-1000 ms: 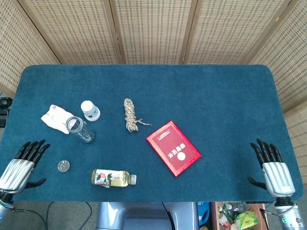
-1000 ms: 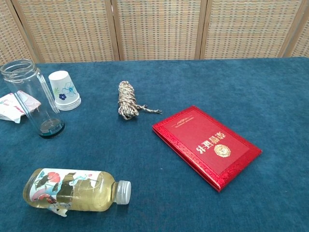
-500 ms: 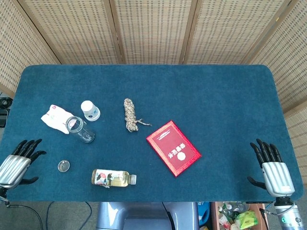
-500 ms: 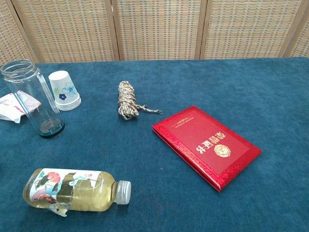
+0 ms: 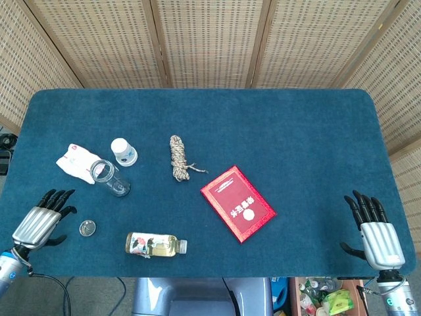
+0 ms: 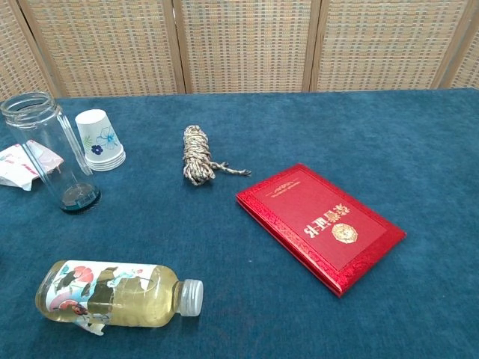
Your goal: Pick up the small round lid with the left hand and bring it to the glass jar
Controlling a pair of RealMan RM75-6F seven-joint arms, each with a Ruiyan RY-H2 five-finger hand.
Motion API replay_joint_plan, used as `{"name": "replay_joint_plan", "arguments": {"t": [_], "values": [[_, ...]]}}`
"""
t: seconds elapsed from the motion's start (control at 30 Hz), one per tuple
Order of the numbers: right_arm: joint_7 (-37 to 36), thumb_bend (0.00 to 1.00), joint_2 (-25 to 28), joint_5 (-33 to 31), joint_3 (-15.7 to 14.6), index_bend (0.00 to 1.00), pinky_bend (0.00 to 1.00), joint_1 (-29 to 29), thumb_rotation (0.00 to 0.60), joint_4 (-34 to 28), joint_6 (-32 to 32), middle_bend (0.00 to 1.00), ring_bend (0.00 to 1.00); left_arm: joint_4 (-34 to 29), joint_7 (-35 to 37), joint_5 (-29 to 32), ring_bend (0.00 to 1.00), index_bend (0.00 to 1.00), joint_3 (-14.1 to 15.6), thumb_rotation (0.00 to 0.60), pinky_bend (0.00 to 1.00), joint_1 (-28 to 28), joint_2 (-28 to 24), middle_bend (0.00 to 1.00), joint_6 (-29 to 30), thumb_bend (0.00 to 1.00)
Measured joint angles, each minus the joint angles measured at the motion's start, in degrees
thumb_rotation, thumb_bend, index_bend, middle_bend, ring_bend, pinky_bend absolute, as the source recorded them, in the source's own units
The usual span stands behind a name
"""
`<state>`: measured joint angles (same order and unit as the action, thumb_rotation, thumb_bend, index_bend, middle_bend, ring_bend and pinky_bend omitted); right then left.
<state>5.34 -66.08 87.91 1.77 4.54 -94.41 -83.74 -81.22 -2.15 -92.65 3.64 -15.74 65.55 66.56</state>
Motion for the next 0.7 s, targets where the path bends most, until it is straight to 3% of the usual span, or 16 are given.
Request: {"name": "replay_joint_plan", "arguments": {"t": [0.7], "values": [[-0.2, 0.0, 0.1, -0.3, 0.1, 0.0, 0.0, 0.0, 0.6, 0.0, 0.0, 0.0, 0.0, 4.0, -1.7, 1.8, 0.0, 0.46, 0.8, 0.6, 0.0, -2.4, 4.8, 0.0, -3.5, 0.31]]}}
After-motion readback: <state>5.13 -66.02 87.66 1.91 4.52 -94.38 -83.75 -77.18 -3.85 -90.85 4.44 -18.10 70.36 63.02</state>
